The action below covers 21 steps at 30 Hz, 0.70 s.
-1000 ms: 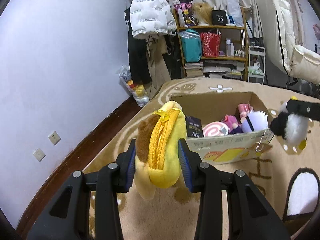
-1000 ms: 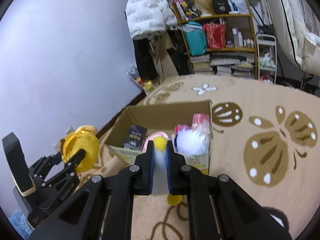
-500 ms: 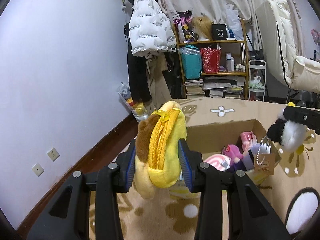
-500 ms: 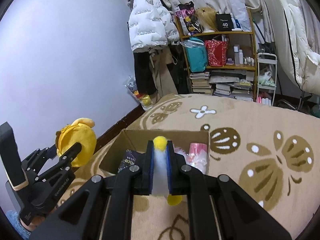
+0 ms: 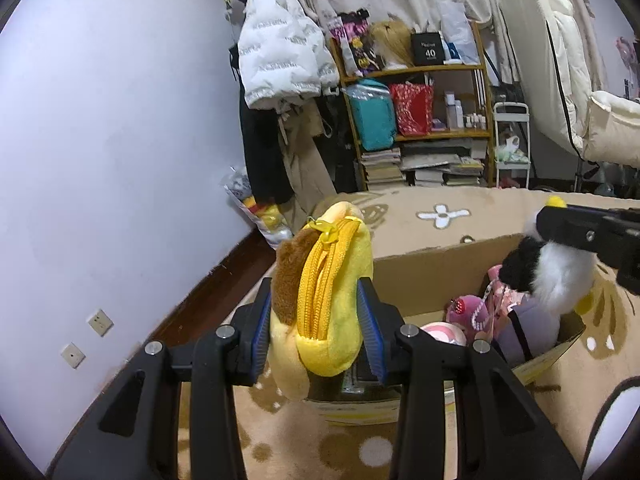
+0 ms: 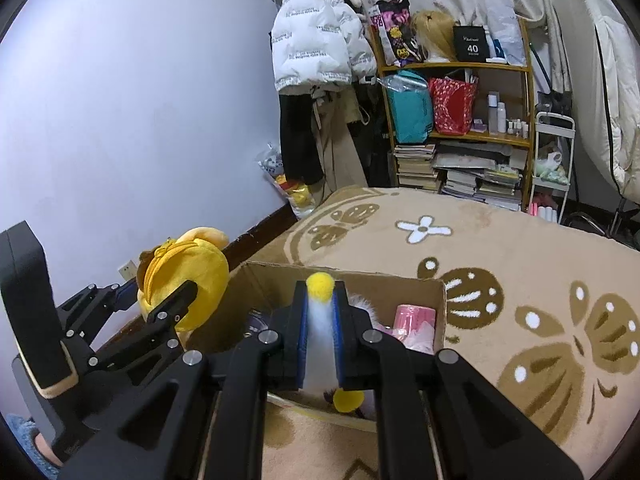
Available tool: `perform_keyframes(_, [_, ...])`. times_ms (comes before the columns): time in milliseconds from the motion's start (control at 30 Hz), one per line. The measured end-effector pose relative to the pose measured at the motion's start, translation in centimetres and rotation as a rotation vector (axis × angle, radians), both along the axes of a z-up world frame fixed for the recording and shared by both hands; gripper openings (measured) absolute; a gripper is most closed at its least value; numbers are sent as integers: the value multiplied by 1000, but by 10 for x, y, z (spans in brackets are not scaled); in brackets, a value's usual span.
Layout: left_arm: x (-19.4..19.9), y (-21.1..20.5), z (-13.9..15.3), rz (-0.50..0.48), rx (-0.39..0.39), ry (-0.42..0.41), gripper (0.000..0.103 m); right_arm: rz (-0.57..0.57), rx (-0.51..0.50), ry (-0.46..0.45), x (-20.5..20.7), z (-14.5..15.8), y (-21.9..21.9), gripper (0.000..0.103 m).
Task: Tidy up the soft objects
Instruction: 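Lift the pouch and pompom over the box and open both tools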
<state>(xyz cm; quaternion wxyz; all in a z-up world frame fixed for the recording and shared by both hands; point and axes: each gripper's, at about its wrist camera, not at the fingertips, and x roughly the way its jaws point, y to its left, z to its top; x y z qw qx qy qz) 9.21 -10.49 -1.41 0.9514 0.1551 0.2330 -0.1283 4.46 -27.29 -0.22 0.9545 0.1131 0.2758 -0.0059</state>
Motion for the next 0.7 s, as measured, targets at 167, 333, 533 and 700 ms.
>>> perform_keyframes(167, [11, -2, -9, -12, -15, 30, 39, -19, 31, 29, 11, -18, -12, 12])
perform_keyframes(333, [21, -5, -19, -37, -14, 53, 39, -31, 56, 53, 19, -33, -22, 12])
perform_keyframes(533, [30, -9, -34, -64, -10, 118, 40, -33, 82, 70, 26, -45, -27, 13])
perform_keyframes(700, [31, -12, -43, -66, 15, 139, 43, -28, 114, 77, 27, -53, -30, 17])
